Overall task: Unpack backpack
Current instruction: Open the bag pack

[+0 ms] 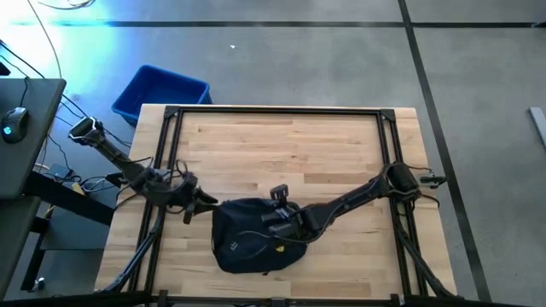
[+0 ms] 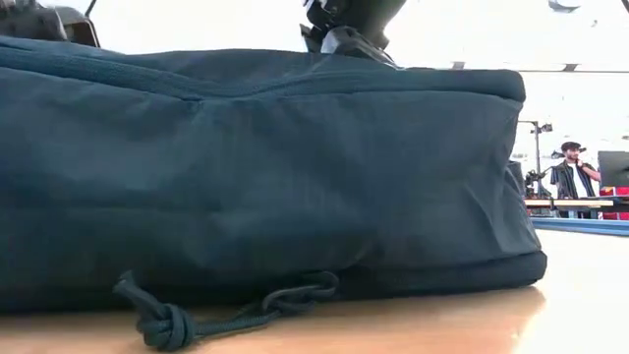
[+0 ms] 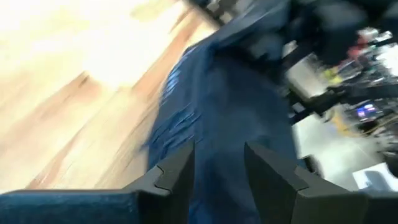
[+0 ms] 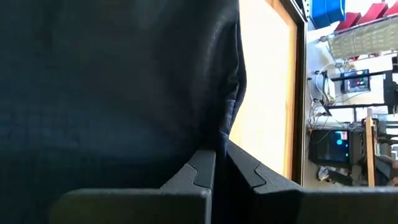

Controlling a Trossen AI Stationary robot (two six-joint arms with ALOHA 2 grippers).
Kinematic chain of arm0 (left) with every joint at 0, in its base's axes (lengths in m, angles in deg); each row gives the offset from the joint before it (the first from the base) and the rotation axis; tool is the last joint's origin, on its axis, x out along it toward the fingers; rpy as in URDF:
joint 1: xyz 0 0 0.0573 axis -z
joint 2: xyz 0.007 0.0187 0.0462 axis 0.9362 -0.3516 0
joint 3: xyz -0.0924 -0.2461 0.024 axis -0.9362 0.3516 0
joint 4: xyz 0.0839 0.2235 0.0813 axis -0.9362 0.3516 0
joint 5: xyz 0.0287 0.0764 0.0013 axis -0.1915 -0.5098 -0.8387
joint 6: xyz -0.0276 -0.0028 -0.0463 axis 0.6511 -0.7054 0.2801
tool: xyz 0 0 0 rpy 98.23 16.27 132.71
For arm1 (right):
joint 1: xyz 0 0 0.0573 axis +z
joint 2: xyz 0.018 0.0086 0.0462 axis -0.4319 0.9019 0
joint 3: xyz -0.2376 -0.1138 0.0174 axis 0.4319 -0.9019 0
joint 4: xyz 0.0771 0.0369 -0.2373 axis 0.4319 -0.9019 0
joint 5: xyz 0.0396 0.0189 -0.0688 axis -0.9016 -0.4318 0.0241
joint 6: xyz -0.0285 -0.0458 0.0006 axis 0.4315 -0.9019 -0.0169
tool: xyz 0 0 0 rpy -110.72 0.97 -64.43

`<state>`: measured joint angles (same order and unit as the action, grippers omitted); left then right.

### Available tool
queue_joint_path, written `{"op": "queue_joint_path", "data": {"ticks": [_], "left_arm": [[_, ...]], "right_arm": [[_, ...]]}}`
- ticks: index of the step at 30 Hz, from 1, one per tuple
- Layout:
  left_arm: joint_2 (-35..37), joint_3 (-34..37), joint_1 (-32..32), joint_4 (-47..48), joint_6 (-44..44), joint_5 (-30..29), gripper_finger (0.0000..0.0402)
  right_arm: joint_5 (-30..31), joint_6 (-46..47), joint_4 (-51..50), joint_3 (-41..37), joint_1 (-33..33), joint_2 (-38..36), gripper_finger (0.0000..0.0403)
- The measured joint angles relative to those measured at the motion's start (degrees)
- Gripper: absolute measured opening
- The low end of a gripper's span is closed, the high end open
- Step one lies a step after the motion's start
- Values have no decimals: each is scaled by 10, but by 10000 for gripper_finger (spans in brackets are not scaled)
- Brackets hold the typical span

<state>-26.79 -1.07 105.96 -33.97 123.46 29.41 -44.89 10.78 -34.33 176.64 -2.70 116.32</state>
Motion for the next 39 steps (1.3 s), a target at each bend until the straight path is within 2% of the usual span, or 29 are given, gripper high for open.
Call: {"op": "queue_joint_path", "data": {"ticks": [6, 12, 15, 20, 25, 29, 32, 36, 39], "left_arm": [[-12, -1, -31, -29, 0, 46, 138], [-38, -1, -71, 23, 43, 86, 147], [-61, -1, -88, 5, 39, 115, 142], [-100, -1, -113, -59, 15, 170, 101], [-144, -1, -129, -66, -5, 199, 17], [-165, -9, -139, -64, -74, 155, 8], [-173, -44, -142, -36, -188, 85, 4], [-198, -104, -127, 5, -381, -11, 3], [-236, -139, -100, 2, -494, -68, 2]], "right_arm": [[-2, 11, 2, 1, -4, -1, 0], [-9, 11, 3, 1, -4, -1, 0], [-11, 11, 3, 1, -4, -1, 0], [-20, 11, 4, 1, -4, -1, 0], [-25, 20, 5, 1, -4, -2, 0], [-50, 33, 2, 1, -8, -2, 2], [-86, 37, 0, 1, -13, -2, 20], [-124, 17, -8, 2, -16, -6, 74], [-115, -17, -25, 9, -12, -13, 124]]}}
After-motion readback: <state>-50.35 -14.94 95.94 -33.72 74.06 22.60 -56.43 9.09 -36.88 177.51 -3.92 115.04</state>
